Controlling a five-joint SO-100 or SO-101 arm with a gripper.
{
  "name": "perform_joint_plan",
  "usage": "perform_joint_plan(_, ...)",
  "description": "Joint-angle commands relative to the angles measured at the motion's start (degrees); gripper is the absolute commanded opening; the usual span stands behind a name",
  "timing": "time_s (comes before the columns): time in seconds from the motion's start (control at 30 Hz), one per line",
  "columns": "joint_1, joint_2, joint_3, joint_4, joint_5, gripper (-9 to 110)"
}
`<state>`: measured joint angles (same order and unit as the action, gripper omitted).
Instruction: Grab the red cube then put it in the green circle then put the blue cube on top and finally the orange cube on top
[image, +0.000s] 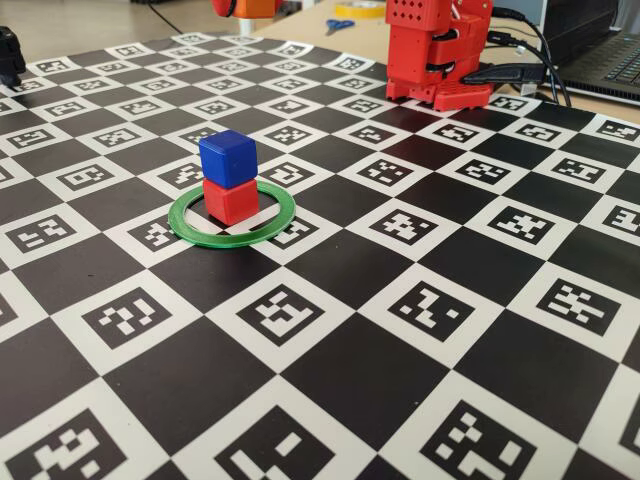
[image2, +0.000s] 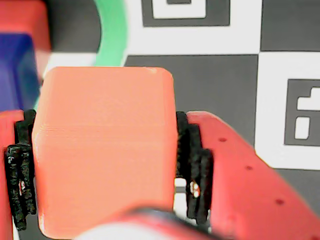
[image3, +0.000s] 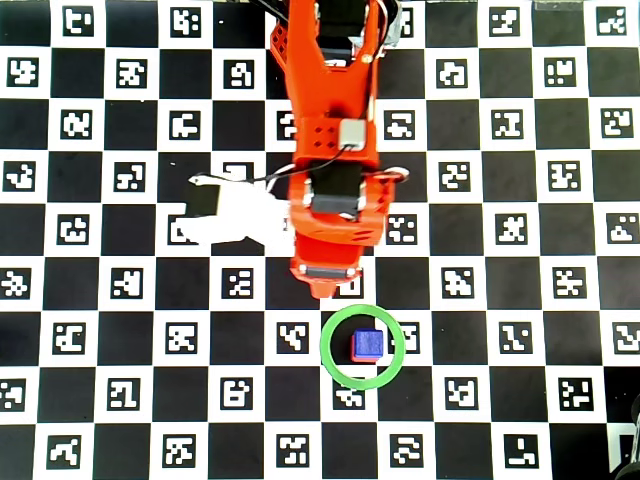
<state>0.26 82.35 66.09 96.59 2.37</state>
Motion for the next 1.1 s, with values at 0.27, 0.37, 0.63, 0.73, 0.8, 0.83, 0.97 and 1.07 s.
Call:
perform_joint_plan(0.27, -4.7, -8.0, -16.3, 0.5, 0.8, 7)
perform_joint_plan(0.37, -4.7, -10.3, -19.1, 0.2, 0.9, 7)
perform_joint_plan(0.63, -5.9, -15.2, -21.1, -2.5, 3.7, 7)
perform_joint_plan(0.73, -6.9, -17.4, -22.4, -2.5, 5.0, 7)
perform_joint_plan(0.8, -7.6, -19.2, -24.0, -2.4, 5.7, 7)
perform_joint_plan(0.83, -7.8, -20.2, -25.3, -1.9, 5.9, 7)
perform_joint_plan(0.97, -8.3, -24.2, -31.1, 0.1, 6.2, 6)
perform_joint_plan(1.07, -8.3, -26.1, -33.6, 0.7, 6.2, 6)
